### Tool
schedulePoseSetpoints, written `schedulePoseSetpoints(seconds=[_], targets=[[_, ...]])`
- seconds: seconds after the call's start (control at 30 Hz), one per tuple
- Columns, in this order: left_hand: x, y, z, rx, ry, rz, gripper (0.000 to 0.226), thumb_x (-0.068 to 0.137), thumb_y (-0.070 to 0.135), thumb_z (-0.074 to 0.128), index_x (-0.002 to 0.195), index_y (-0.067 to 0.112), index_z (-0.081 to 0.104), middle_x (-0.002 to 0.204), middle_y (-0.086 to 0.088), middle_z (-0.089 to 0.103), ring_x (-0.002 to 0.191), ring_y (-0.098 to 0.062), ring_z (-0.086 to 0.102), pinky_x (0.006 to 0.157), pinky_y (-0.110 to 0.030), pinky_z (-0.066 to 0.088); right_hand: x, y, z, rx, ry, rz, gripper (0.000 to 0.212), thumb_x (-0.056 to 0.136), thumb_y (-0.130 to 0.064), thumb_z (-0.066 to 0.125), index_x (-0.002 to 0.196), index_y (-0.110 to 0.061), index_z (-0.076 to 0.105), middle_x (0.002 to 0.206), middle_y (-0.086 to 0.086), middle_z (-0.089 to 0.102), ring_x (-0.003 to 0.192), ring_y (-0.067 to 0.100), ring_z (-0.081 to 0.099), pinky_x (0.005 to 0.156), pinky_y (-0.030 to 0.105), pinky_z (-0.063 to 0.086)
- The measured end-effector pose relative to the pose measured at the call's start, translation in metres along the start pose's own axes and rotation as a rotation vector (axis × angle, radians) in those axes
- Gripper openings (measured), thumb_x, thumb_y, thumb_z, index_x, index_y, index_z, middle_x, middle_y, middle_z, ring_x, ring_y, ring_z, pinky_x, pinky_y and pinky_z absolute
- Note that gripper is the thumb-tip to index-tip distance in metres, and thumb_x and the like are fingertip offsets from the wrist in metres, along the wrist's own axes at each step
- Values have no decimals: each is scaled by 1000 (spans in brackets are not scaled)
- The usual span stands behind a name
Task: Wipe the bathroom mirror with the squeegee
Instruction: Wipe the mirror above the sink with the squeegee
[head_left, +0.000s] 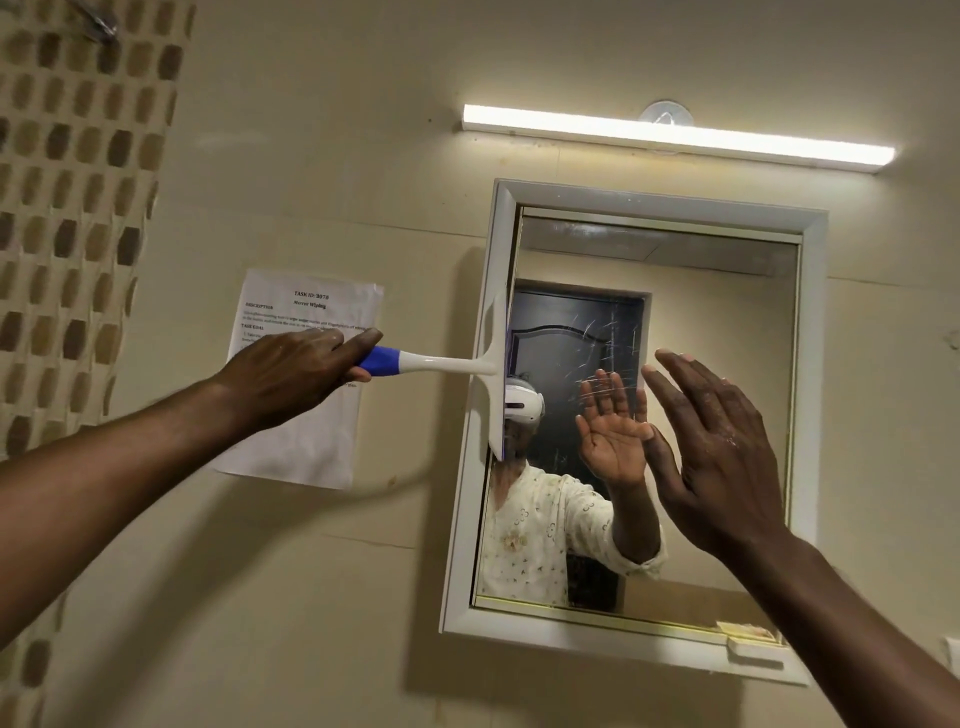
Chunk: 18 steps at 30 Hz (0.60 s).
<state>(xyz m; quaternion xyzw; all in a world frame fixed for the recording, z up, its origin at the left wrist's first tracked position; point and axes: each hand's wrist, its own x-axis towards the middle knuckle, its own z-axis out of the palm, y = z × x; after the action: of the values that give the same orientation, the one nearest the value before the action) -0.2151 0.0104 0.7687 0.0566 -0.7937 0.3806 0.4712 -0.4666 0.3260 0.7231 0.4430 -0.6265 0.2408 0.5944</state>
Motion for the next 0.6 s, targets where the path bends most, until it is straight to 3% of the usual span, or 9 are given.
schedulePoseSetpoints(seconds=[0.1,0.17,0.23,0.4,0.47,0.6], targets=[[4,-2,-4,-2,-23,-17,62,94,50,14,133,10,39,87,-15,62,68,-34,58,49,-40,47,2,-2,-4,-8,-17,1,59,90,-42,34,140,-11,45,148,13,40,137,30,36,111,50,26],[6,-1,-10,-3,-27,-25,68,94,53,8,132,8,42,84,-14,60,66,-33,56,51,-39,45,2,-3,-6,-11,-18,-5,59,90,-42,34,140,-10,45,149,13,40,137,30,36,112,50,26],[8,1,-18,-13,-28,-24,74,95,56,3,122,5,49,78,-13,57,60,-30,52,49,-37,43,1,-3,-8,-6,-21,-3,59,91,-42,34,140,-11,45,149,13,40,137,30,36,112,51,27],[20,26,-26,-90,35,1,58,97,50,21,91,3,56,71,-11,53,51,-26,46,47,-33,38,-5,4,-15,-4,-35,15,58,91,-41,35,140,-12,44,149,11,39,138,28,35,112,51,27],[31,44,-25,-147,68,-8,53,96,50,25,90,6,53,70,-9,52,50,-22,43,46,-30,35,-10,9,-19,-2,-52,40,58,91,-42,35,142,-14,42,151,9,37,139,27,33,112,52,28],[61,88,-15,-182,82,5,52,95,54,23,94,10,51,71,-6,53,49,-17,45,46,-32,45,-27,23,-26,0,-52,90,57,91,-42,35,143,-17,41,152,6,35,140,23,31,112,51,29]])
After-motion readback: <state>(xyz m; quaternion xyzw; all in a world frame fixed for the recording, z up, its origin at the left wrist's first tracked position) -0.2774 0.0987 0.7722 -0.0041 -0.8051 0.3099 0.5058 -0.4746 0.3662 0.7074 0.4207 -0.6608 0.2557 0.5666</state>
